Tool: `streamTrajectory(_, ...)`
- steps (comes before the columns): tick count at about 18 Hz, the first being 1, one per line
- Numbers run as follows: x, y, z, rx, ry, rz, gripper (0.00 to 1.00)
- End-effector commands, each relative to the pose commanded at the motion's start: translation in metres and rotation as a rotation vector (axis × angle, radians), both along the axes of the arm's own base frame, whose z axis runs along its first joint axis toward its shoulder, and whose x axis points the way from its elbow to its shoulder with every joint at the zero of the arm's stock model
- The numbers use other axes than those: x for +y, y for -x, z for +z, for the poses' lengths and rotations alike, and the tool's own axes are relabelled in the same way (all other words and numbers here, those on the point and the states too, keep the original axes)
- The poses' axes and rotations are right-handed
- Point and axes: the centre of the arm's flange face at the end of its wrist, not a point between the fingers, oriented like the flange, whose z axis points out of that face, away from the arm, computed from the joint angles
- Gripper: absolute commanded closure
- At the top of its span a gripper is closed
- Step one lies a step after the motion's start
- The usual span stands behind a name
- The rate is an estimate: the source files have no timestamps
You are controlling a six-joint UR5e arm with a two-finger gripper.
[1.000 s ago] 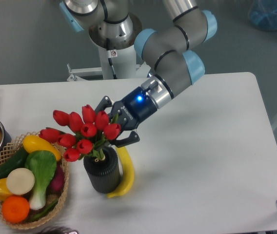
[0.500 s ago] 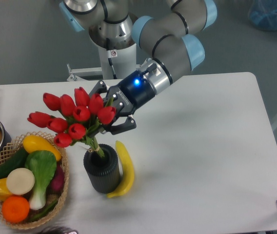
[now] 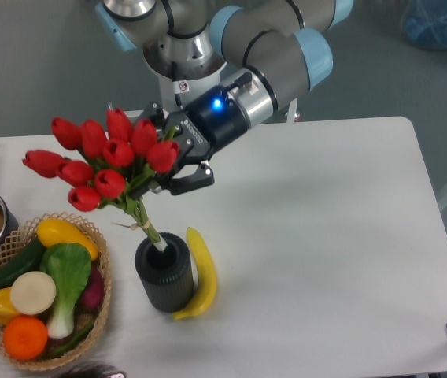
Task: Pick up the flowers from the vase
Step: 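Lift the gripped tulips straight up out of the dark vase, then carry the tulip bunch up and away from the vase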
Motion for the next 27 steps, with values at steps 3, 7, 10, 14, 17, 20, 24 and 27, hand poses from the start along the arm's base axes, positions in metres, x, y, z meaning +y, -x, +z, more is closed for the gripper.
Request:
streamTrajectory(3,-0.002,-0.003,0.007,-0.004,-0.012,-0.003,0.51)
streamTrajectory(7,-0.004,-0.002,0.009,-0.002,-0.018,0.0,0.51)
streamTrajectory(10,-0.008,0.004,0.015,0.001,-0.018,0.013,0.51)
streamTrajectory(14,-0.034,0.033,0.021,-0.029,-0.003,0.09,0.52)
streamTrajectory(17,-0.063,0.067,0.015,-0.037,0.005,0.169,0.52)
streamTrajectory(20,-0.095,0.101,0.009,-0.046,0.009,0.25,0.52)
streamTrajectory(24,-0.125,0.138,-0.013,-0.071,0.026,0.323,0.54)
streamTrajectory(27,-0.134,0.152,-0.024,-0.082,0.03,0.346,0.55)
